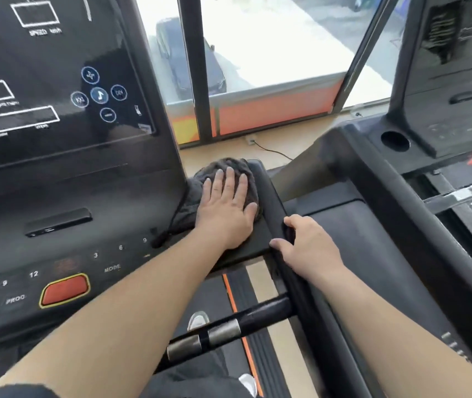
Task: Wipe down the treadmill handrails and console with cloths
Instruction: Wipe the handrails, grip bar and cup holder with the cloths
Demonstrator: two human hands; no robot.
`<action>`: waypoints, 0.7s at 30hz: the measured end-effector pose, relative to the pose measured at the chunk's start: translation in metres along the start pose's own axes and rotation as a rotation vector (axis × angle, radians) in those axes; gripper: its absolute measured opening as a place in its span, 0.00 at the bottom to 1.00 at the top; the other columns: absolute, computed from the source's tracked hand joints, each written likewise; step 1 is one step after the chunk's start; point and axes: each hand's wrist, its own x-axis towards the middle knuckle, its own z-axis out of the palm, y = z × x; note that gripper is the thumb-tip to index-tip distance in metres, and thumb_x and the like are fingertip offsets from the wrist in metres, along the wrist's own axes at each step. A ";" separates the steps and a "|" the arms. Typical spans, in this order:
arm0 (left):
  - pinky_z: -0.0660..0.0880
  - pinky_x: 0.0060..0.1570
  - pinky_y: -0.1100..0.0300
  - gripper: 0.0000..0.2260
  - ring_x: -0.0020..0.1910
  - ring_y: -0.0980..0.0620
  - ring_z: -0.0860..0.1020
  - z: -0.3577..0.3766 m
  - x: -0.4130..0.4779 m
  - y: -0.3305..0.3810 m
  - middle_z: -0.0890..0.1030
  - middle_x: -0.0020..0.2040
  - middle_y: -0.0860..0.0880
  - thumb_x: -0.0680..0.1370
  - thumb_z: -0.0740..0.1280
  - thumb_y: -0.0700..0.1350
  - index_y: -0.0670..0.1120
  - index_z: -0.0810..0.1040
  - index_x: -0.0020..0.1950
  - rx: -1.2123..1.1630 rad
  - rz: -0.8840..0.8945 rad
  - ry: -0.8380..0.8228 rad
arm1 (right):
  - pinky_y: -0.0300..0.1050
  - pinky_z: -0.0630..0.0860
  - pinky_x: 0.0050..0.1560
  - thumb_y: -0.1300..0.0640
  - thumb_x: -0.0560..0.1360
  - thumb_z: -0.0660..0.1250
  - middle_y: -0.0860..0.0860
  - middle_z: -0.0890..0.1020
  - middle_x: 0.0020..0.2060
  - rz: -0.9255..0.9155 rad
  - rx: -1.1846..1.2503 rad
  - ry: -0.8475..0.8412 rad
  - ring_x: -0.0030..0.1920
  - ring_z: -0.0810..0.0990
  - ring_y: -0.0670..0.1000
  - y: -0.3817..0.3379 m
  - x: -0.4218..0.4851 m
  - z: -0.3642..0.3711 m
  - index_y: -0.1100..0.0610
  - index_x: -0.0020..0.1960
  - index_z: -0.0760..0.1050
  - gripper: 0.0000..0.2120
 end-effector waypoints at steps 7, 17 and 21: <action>0.33 0.79 0.47 0.30 0.80 0.47 0.30 0.013 -0.100 0.026 0.32 0.82 0.47 0.86 0.43 0.57 0.47 0.36 0.83 0.018 0.220 -0.116 | 0.52 0.76 0.60 0.47 0.76 0.72 0.52 0.78 0.62 -0.013 -0.069 -0.013 0.63 0.77 0.55 -0.002 0.005 -0.004 0.53 0.68 0.72 0.23; 0.31 0.76 0.39 0.31 0.79 0.45 0.27 0.011 -0.038 0.023 0.30 0.81 0.46 0.84 0.41 0.60 0.49 0.34 0.82 -0.001 0.113 -0.063 | 0.50 0.77 0.58 0.44 0.75 0.73 0.50 0.79 0.62 0.011 -0.153 -0.060 0.63 0.77 0.55 -0.009 0.015 -0.010 0.52 0.67 0.73 0.25; 0.34 0.78 0.42 0.31 0.81 0.47 0.32 0.000 -0.024 0.000 0.34 0.83 0.47 0.84 0.42 0.62 0.52 0.36 0.83 0.065 0.217 -0.072 | 0.51 0.77 0.59 0.43 0.74 0.73 0.51 0.79 0.62 0.012 -0.166 -0.071 0.63 0.77 0.55 -0.010 0.016 -0.011 0.52 0.66 0.73 0.25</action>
